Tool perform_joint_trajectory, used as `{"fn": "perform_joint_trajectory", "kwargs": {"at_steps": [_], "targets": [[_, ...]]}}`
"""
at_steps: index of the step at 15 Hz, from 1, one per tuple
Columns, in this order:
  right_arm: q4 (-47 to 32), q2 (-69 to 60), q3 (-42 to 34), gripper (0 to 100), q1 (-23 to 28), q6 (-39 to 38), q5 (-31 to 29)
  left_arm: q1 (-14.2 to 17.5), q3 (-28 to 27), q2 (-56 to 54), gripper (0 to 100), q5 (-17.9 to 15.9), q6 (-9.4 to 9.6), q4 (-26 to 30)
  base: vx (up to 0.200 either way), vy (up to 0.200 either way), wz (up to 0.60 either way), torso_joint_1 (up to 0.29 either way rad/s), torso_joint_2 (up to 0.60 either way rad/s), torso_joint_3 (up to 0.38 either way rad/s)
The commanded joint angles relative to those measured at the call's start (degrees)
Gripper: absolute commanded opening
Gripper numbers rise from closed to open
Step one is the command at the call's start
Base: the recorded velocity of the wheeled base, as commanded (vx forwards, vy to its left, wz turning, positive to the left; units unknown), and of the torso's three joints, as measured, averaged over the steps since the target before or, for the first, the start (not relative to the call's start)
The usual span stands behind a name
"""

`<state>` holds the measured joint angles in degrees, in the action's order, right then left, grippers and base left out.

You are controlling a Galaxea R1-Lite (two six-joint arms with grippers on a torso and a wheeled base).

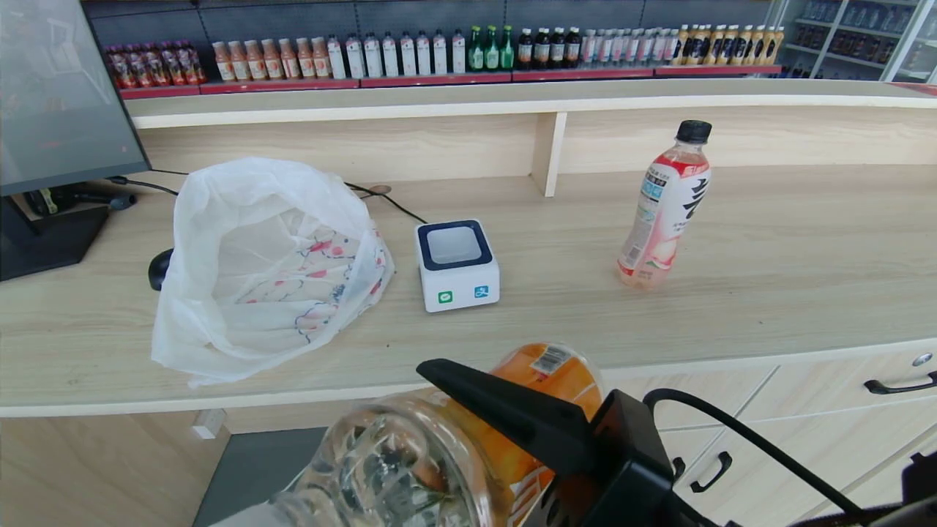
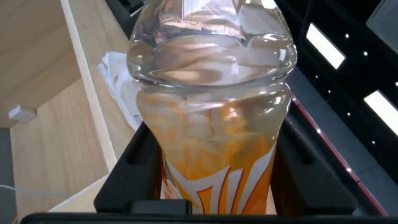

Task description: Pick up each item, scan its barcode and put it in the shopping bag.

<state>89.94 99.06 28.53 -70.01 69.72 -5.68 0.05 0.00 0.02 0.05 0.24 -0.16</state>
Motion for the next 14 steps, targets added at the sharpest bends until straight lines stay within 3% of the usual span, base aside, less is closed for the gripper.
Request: {"fn": "perform_joint_trajectory", "kwargs": {"at_steps": [1, 7, 8, 12, 14], "targets": [[0.1, -0.3, 0.0, 0, 0.1, -0.9, -0.2, 0.0, 0.0, 0.0, 100, 0.0, 0.02, 0.0, 0.0, 0.0, 0.0, 0.0, 0.0, 0.0], [0.1, -4.4, -1.3, 0, 1.2, -17.5, -15.9, 0.0, 0.0, 0.0, 100, 0.0, -0.07, 0.0, 0.0, 0.0, 0.0, 0.0, 0.0, 0.0], [0.1, -4.3, -0.6, 0, 1.9, -23.4, -19.3, 0.0, 0.0, 0.0, 100, 0.0, 0.02, 0.0, 0.0, 0.0, 0.0, 0.0, 0.0, 0.0], [0.1, -4.3, 2.2, 0, 6.2, -34.2, -23.7, 0.0, 0.0, 0.0, 100, 0.0, 0.02, 0.1, 0.0, 0.0, 0.0, 0.0, 0.0, 0.0], [0.1, -4.5, 2.9, 0, 11.5, -38.7, -23.9, 0.0, 0.0, 0.0, 100, 0.0, -0.07, 0.0, 0.0, 0.0, 0.0, 0.0, 0.0, 0.0]]}}
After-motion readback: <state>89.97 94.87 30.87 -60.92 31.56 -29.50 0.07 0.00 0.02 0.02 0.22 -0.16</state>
